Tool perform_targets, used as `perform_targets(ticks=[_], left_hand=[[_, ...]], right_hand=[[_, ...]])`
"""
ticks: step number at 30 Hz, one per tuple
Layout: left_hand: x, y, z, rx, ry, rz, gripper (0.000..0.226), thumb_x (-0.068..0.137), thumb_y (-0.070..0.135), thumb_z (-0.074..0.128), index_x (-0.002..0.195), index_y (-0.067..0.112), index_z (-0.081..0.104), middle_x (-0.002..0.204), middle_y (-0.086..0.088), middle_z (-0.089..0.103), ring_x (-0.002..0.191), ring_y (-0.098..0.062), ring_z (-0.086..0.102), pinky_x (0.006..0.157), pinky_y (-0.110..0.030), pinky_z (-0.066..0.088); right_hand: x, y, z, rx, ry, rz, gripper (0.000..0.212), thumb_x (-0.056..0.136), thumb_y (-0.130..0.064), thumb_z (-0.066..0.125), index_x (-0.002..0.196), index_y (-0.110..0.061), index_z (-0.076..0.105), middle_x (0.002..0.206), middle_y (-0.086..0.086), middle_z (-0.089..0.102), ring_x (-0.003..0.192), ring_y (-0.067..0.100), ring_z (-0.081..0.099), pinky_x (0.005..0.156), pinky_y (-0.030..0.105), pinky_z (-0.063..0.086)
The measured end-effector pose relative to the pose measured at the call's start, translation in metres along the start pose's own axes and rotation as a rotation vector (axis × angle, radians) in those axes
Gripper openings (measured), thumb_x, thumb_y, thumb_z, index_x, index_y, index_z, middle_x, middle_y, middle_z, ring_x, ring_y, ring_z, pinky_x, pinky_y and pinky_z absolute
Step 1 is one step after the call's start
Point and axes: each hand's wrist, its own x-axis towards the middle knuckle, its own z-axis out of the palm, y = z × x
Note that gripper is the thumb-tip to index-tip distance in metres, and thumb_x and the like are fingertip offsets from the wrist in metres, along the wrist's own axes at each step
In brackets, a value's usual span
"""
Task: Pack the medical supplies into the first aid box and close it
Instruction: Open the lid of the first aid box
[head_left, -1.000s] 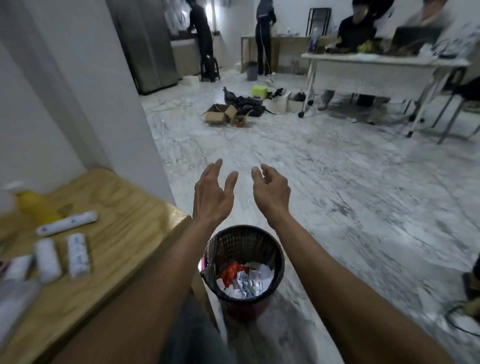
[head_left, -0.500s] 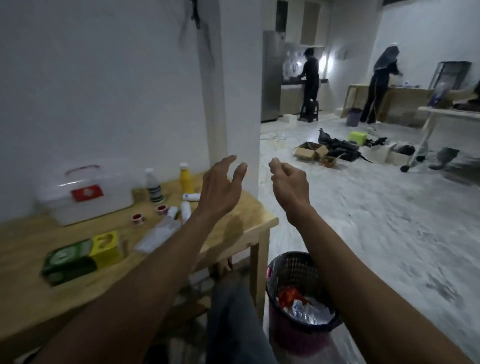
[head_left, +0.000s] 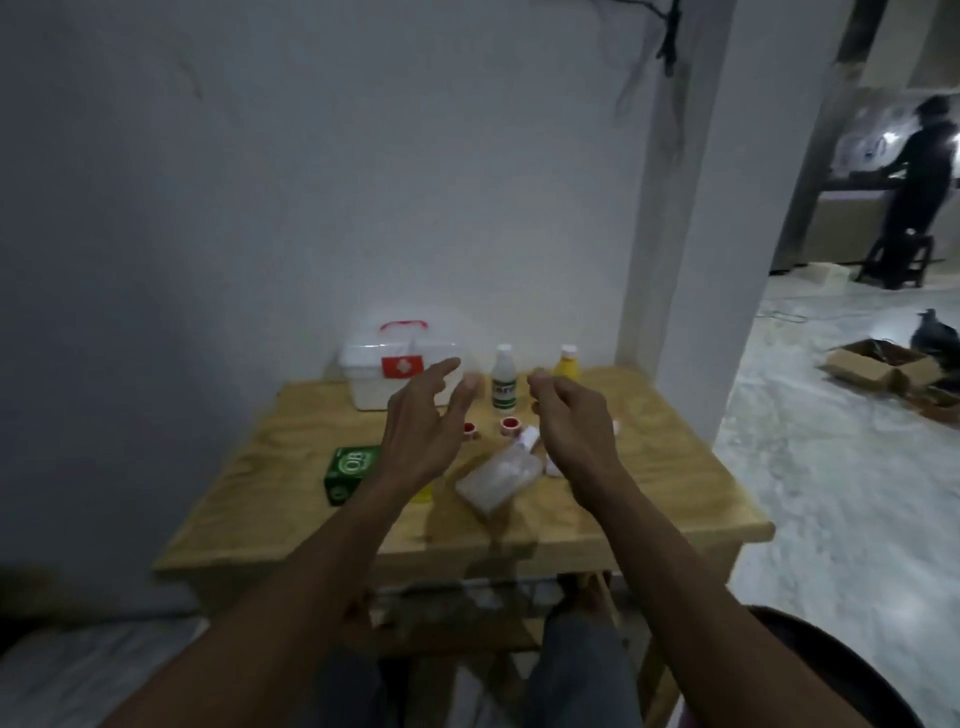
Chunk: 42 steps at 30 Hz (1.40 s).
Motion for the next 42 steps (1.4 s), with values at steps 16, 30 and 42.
perform_targets(ticks=[16, 30, 42], left_hand=[[0.099, -0.136, -0.041, 0.105, 0.126, -0.183, 0.053, 0.096, 0.047, 0.048, 0.143, 0.022, 0.045, 0.155, -0.007, 0.032, 0.144, -0.021, 0.026, 0.113, -0.034, 0.023], [0.164, -0.178, -0.025, -0.047, 0.026, -0.404, 0.056, 0.096, 0.055, 0.037, 0.148, 0.035, 0.031, 0.157, 0.001, 0.031, 0.141, -0.027, 0.033, 0.112, -0.048, 0.032], [0.13, -0.164, -0.034, -0.111, 0.05, -0.378, 0.052, 0.097, 0.052, 0.04, 0.146, 0.037, 0.035, 0.154, 0.001, 0.036, 0.137, -0.027, 0.041, 0.106, -0.053, 0.043]], right_hand=[[0.101, 0.016, 0.146, -0.064, -0.043, -0.017, 0.048, 0.1, -0.042, 0.045, 0.142, -0.019, 0.046, 0.147, 0.002, 0.048, 0.133, 0.021, 0.044, 0.105, 0.032, 0.037], [0.171, 0.048, 0.207, -0.077, -0.023, 0.056, 0.053, 0.097, -0.052, 0.042, 0.146, -0.033, 0.038, 0.158, 0.0, 0.03, 0.144, 0.022, 0.028, 0.115, 0.048, 0.031], [0.135, 0.043, 0.191, -0.092, 0.055, 0.046, 0.051, 0.097, -0.049, 0.046, 0.144, -0.031, 0.042, 0.155, 0.001, 0.036, 0.143, 0.021, 0.031, 0.114, 0.049, 0.033]])
